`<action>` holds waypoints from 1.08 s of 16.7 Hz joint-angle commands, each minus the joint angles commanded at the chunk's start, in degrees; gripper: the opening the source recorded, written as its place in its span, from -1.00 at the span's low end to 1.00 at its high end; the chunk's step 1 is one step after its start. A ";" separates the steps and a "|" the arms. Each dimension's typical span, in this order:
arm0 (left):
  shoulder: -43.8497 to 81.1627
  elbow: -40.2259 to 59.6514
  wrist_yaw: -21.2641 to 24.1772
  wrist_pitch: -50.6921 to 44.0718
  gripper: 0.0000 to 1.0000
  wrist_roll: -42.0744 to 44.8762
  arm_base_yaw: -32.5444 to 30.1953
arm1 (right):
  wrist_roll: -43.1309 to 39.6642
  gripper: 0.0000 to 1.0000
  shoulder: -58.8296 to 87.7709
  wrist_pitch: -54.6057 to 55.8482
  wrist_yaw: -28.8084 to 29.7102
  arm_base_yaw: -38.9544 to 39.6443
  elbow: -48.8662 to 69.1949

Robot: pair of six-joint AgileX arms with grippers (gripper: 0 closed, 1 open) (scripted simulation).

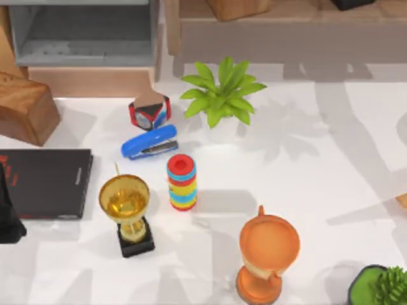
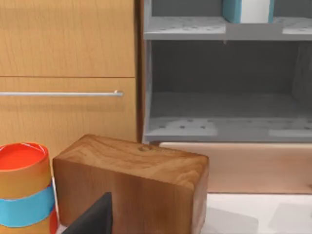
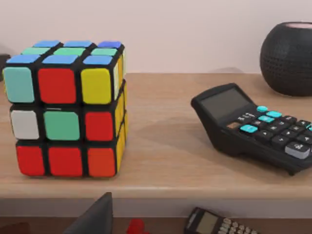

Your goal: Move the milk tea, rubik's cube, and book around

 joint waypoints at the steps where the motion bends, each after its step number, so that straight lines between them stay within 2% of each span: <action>1: 0.00 0.00 0.00 0.00 1.00 0.00 0.00 | 0.00 1.00 -5.19 -0.06 -1.18 -1.10 -4.96; 11: 0.00 0.00 0.00 0.00 1.00 0.00 0.00 | -0.44 1.00 -63.59 -1.07 -14.26 -13.03 -61.46; 15: 0.00 0.00 0.00 0.00 1.00 0.00 0.00 | -0.64 1.00 -77.42 -1.44 -18.05 -16.54 -75.20; 18: 0.00 0.00 0.00 0.00 1.00 0.00 0.00 | -0.69 1.00 -81.44 -1.56 -19.31 -17.73 -79.20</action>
